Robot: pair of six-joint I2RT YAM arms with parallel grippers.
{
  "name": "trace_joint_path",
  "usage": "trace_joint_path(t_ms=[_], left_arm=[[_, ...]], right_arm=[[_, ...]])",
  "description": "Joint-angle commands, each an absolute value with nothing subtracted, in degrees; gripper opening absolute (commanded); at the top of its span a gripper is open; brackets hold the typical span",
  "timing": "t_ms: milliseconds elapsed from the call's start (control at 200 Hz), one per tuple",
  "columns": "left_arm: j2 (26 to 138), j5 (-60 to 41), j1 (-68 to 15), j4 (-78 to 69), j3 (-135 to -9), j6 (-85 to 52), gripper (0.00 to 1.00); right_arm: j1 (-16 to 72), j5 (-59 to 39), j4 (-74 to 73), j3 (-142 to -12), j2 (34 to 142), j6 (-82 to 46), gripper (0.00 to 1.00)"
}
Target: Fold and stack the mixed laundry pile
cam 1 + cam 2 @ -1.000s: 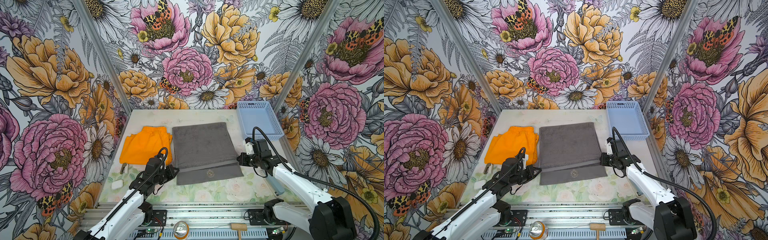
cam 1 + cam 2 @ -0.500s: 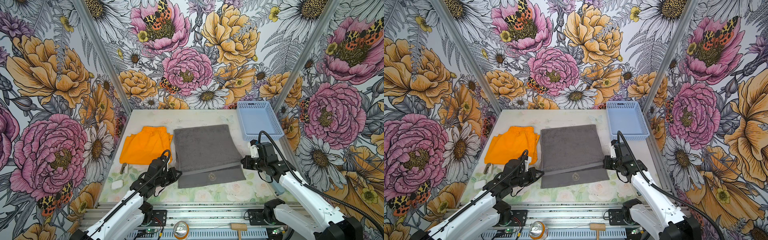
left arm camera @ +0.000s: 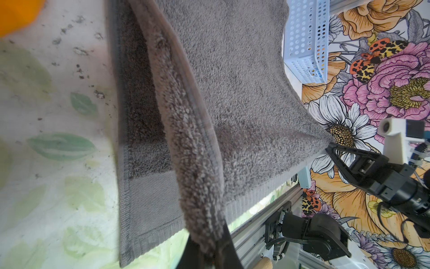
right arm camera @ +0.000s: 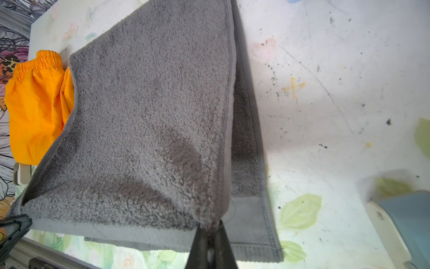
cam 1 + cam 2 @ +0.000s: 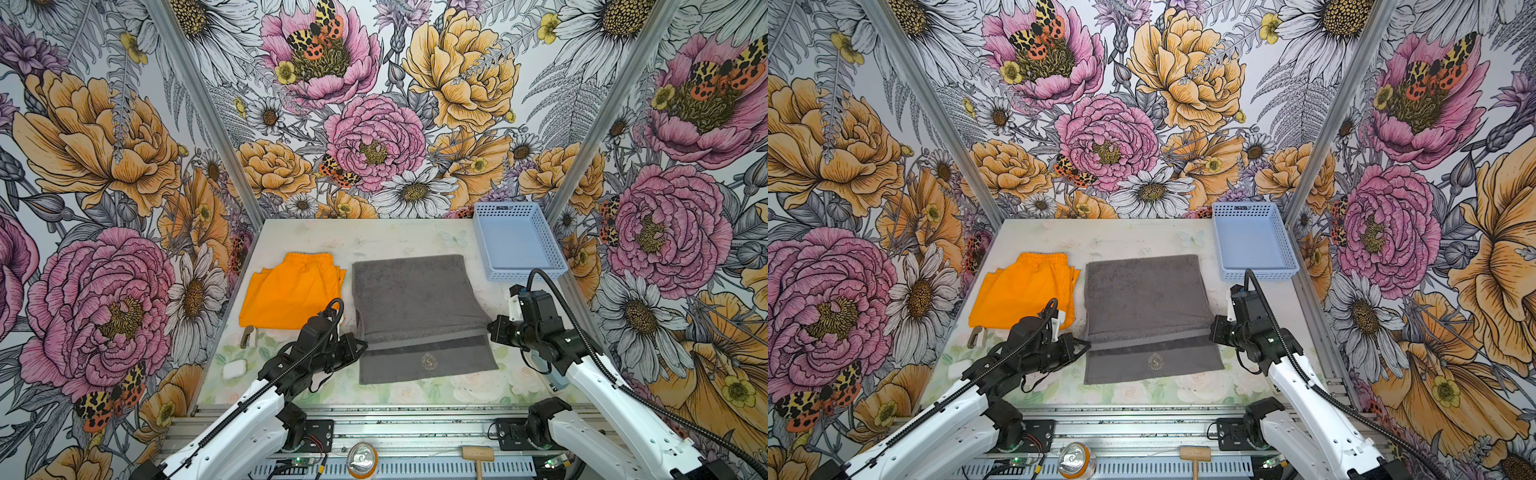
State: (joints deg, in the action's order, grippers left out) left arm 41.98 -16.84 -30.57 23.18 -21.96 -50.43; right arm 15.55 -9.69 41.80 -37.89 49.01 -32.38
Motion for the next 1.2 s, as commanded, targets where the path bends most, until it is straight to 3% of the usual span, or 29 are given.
trace_joint_path(t_ms=[0,335,565,966,1191], left_arm=[[44.9,-13.6,-29.3,21.9,-26.6,-47.7,0.0],[59.5,-18.0,-22.6,20.5,-47.2,-35.9,0.0],[62.9,-19.3,-22.2,23.1,-56.9,-33.2,0.0],[48.8,-17.1,-25.6,27.9,-40.3,-41.0,0.0],[43.3,-16.2,-31.4,30.0,-31.6,-46.6,0.0]], right_arm=[[15.4,-3.5,39.6,-43.4,50.8,-31.0,0.0],[13.0,-3.0,36.6,-65.1,63.8,-22.5,0.0],[11.6,-4.8,37.8,-70.7,63.5,-21.3,0.0],[11.7,-11.4,42.1,-53.0,52.6,-30.7,0.0],[12.3,-14.6,43.0,-42.9,48.4,-36.4,0.0]])
